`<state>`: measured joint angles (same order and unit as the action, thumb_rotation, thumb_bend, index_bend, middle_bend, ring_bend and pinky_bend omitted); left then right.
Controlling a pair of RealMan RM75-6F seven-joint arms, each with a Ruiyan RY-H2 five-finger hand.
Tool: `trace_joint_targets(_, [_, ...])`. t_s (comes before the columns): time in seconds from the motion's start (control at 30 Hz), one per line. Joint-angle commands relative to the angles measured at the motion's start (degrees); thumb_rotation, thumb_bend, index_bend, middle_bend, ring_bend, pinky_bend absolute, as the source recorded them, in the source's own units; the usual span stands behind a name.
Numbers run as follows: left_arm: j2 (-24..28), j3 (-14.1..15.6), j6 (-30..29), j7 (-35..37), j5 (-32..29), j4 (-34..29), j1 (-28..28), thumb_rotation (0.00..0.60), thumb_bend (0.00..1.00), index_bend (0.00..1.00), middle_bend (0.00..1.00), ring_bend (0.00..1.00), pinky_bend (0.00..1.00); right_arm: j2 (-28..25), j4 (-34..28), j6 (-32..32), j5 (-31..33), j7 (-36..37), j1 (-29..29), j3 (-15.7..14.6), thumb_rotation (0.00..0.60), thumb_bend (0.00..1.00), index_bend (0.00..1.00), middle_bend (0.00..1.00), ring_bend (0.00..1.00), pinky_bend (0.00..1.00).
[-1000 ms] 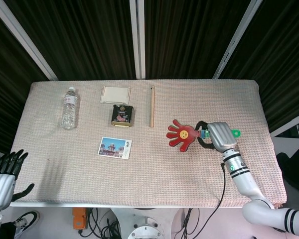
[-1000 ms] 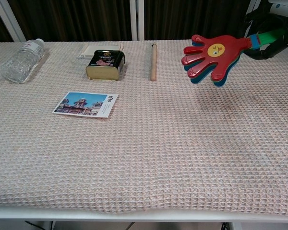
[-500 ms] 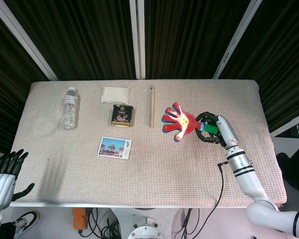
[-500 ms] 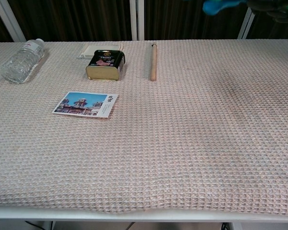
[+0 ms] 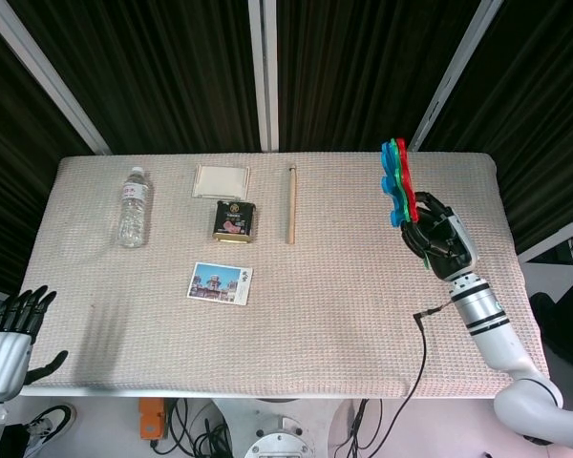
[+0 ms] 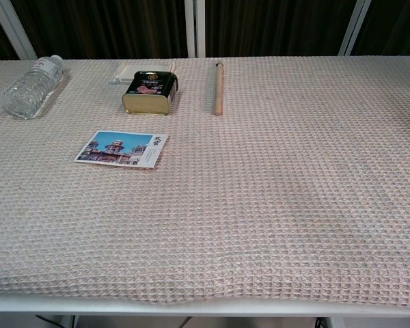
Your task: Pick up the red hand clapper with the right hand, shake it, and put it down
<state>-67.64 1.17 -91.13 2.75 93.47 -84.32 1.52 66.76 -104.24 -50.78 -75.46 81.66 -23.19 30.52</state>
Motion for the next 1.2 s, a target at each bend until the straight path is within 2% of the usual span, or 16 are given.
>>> trace_joint_targets(0.03, [0.0, 0.0, -0.1, 0.0, 0.1, 0.0, 0.0, 0.6, 0.18, 0.04, 0.0, 0.0, 0.0, 2.9, 5.8, -3.4, -7.5, -32.9, -2.5, -4.9, 0.6, 0.5, 0.95, 0.93, 1.0, 1.0])
trace_joint_targets(0.2, [0.1, 0.1, -0.3, 0.2, 0.0, 0.1, -0.2, 0.6, 0.18, 0.04, 0.0, 0.0, 0.0, 5.3, 10.6, -5.4, -9.6, -70.5, -5.2, -9.9, 0.6, 0.49, 0.92, 0.93, 1.0, 1.0])
trace_joint_targets(0.3, [0.0, 0.1, -0.3, 0.3, 0.0, 0.2, -0.2, 0.6, 0.18, 0.04, 0.0, 0.0, 0.0, 4.2, 9.5, -2.7, -5.7, -85.2, -6.2, -11.6, 0.6, 0.48, 0.92, 0.93, 1.0, 1.0])
trace_joint_targets(0.43, [0.0, 0.1, -0.4, 0.2, 0.1, 0.2, -0.2, 0.6, 0.18, 0.04, 0.0, 0.0, 0.0, 1.7, 5.6, 0.1, 2.9, -94.3, -7.1, -12.2, 0.6, 0.47, 0.91, 0.93, 1.0, 1.0])
trace_joint_targets(0.5, [0.1, 0.1, -0.4, 0.1, 0.1, 0.1, -0.2, 0.6, 0.18, 0.04, 0.0, 0.0, 0.0, 0.7, 3.9, 0.3, 6.1, -96.3, -7.6, -12.3, 0.6, 0.47, 0.92, 0.93, 1.0, 1.0])
trace_joint_targets(0.57, [0.0, 0.1, -0.3, 0.1, 0.1, 0.1, -0.2, 0.6, 0.18, 0.04, 0.0, 0.0, 0.0, 0.2, 2.3, -0.2, 7.5, -94.9, -7.7, -12.0, 0.6, 0.47, 0.93, 0.93, 1.0, 1.0])
trace_joint_targets(0.63, [0.0, 0.1, -0.2, 0.0, 0.1, 0.0, -0.1, 0.6, 0.18, 0.04, 0.0, 0.0, 0.0, 0.1, 0.8, -0.4, 7.2, -88.4, -7.3, -10.9, 0.6, 0.47, 0.94, 0.93, 1.0, 1.0])
trace_joint_targets(0.77, [-0.1, 0.1, -0.1, -0.2, 0.0, 0.0, -0.1, 0.6, 0.18, 0.04, 0.0, 0.0, 0.0, -0.1, -1.0, -1.4, 1.7, -64.3, -5.1, -7.8, 0.6, 0.47, 0.94, 0.93, 1.0, 1.0])
trace_joint_targets(0.87, [0.0, 0.1, -0.2, -0.2, 0.1, -0.1, -0.1, 0.6, 0.18, 0.04, 0.0, 0.0, 0.0, 0.1, -2.4, -5.0, -2.7, -42.7, -2.9, -5.7, 0.6, 0.46, 0.93, 0.93, 1.0, 1.0])
trace_joint_targets(0.93, [0.0, 0.1, -0.1, -0.1, 0.1, -0.1, -0.1, 0.6, 0.18, 0.04, 0.0, 0.0, 0.0, -1.5, -6.2, -5.4, -3.4, -16.7, -1.0, -3.0, 0.6, 0.46, 0.93, 0.93, 1.0, 1.0])
trace_joint_targets(1.0, [0.0, 0.1, -0.1, -0.1, 0.1, 0.0, -0.1, 0.6, 0.18, 0.04, 0.0, 0.0, 0.0, -3.6, -5.9, -5.7, -5.9, 0.5, 0.2, -1.3, 0.6, 0.46, 0.93, 0.93, 1.0, 1.0])
trace_joint_targets(1.03, [0.0, 0.1, -0.2, 0.0, 0.1, 0.0, -0.1, 0.6, 0.18, 0.04, 0.0, 0.0, 0.0, -4.6, -4.0, -6.7, -8.3, 6.0, 0.7, -1.2, 0.6, 0.46, 0.93, 0.93, 1.0, 1.0])
trace_joint_targets(1.2, [0.0, 0.1, -0.1, 0.2, 0.0, 0.2, 0.0, 0.6, 0.18, 0.04, 0.0, 0.0, 0.0, -5.9, -0.8, -9.3, -11.5, 17.4, 0.9, -2.8, 0.6, 0.46, 0.93, 0.93, 1.0, 1.0])
